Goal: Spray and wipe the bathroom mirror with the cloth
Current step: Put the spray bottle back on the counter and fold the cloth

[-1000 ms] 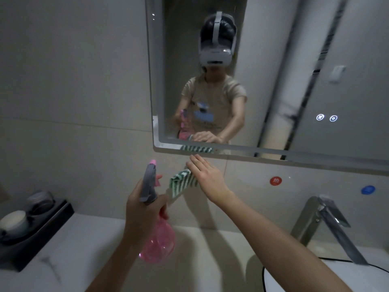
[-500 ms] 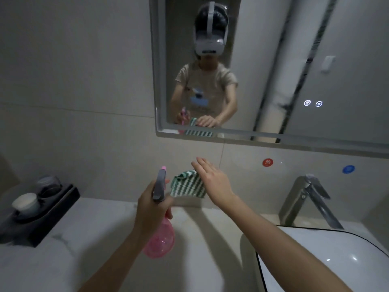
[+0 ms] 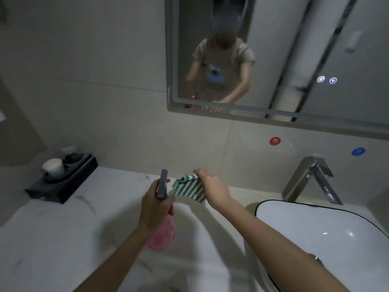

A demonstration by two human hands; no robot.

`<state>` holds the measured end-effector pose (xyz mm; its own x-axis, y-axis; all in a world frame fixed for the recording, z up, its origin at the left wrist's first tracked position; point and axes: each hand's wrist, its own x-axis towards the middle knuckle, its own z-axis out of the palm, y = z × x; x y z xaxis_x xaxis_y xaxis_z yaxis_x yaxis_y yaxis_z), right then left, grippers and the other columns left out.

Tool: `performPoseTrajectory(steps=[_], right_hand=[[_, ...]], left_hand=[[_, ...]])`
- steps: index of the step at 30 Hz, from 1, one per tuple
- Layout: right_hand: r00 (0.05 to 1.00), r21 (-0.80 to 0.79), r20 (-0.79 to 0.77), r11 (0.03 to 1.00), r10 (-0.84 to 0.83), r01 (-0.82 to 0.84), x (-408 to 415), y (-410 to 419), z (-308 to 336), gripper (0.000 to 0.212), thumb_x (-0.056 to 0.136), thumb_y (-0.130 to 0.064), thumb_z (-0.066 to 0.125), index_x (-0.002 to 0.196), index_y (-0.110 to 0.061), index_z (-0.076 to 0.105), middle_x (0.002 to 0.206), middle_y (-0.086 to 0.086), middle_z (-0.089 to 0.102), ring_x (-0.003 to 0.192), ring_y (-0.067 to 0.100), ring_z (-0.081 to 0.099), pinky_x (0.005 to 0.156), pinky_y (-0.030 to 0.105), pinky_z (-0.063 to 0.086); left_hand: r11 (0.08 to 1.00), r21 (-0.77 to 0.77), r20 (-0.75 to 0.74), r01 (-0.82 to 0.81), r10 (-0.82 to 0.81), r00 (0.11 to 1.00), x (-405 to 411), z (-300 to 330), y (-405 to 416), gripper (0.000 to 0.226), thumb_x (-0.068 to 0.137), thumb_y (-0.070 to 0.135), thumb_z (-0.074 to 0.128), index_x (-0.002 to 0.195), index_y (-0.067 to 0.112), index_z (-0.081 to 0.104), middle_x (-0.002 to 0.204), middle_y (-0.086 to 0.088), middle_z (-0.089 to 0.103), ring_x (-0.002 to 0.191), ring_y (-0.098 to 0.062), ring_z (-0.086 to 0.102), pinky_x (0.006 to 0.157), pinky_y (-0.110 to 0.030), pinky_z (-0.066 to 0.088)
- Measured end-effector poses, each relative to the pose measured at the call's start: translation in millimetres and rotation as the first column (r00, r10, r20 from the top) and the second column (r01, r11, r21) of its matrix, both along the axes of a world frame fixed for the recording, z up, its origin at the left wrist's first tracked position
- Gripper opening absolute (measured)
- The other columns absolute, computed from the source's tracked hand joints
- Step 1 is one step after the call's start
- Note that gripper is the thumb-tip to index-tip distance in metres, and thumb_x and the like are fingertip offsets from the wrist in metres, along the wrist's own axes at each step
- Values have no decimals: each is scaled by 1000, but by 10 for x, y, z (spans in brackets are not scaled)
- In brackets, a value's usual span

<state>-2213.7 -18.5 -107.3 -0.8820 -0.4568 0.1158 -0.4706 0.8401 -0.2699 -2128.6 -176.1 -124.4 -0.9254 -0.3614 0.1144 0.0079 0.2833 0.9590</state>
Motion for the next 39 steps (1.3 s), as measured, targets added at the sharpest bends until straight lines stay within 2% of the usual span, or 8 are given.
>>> performPoseTrajectory(steps=[5, 11, 16, 21, 24, 29, 36, 39], right_hand=[[1000, 16, 1, 1000, 24, -24, 178, -56, -21, 46, 94, -5, 43, 138, -19, 43, 138, 5, 50, 120, 28, 52, 90, 37, 42], [991, 64, 83, 992, 106, -111, 332, -518, -31, 38, 86, 0, 47, 121, -12, 54, 120, 13, 61, 106, 34, 58, 86, 42, 48], [973, 66, 107, 975, 207, -214, 451, -1100, -102, 36, 89, -3, 48, 123, -15, 52, 124, 11, 60, 110, 32, 58, 89, 40, 48], [952, 88, 98, 950, 291, -299, 492, -1734, -197, 46, 96, -4, 40, 139, -19, 42, 137, 9, 52, 121, 29, 52, 93, 35, 42], [943, 83, 113, 943, 314, -324, 517, -2102, -316, 56, 91, 1, 46, 143, -19, 38, 141, 5, 49, 124, 26, 49, 95, 34, 41], [938, 79, 143, 941, 316, -329, 533, -2657, -477, 53, 93, -7, 46, 143, -22, 37, 141, 2, 49, 124, 24, 49, 95, 31, 40], [945, 90, 160, 949, 285, -301, 540, -3246, -640, 46, 91, -14, 52, 135, -22, 43, 134, 2, 53, 119, 24, 52, 89, 32, 43], [956, 70, 160, 963, 247, -260, 537, -3386, -711, 46, 90, -10, 50, 134, -22, 44, 132, 3, 54, 116, 26, 53, 87, 34, 44]], left_hand=[[1000, -8, -4, -24, 24, 1000, 186, -30, 36, 38, 75, -7, 59, 103, 19, 58, 70, 16, 66, 38, -20, 53, 44, -21, 42], [992, 28, -9, -121, 121, 993, 579, 43, -287, 47, 72, -2, 58, 99, 37, 55, 54, 4, 60, 40, -18, 52, 46, -32, 48], [960, 77, 21, -269, 268, 963, 730, 24, -858, 31, 76, -11, 55, 99, 11, 56, 54, 12, 62, 41, -17, 50, 47, -36, 47], [940, 67, -9, -334, 335, 942, 795, -84, -1508, 40, 76, -11, 55, 105, 16, 59, 46, 2, 56, 39, -17, 50, 44, -31, 47], [950, -22, -78, -311, 309, 948, 818, -201, -1924, 61, 75, -7, 57, 101, 48, 50, 55, 3, 60, 39, -16, 52, 46, -30, 49], [958, -52, -52, -282, 280, 959, 775, -413, -2619, 49, 80, -9, 59, 95, 37, 52, 44, -1, 58, 41, -13, 57, 54, -30, 53], [994, -51, -142, -93, 85, 986, 589, -771, -3530, 67, 73, 21, 63, 118, 66, 41, 54, -19, 54, 49, -13, 52, 56, -20, 47], [998, -38, -97, -42, 39, 995, 487, -930, -3833, 77, 77, 2, 67, 135, 42, 35, 48, 4, 41, 48, -4, 37, 54, -18, 37]])
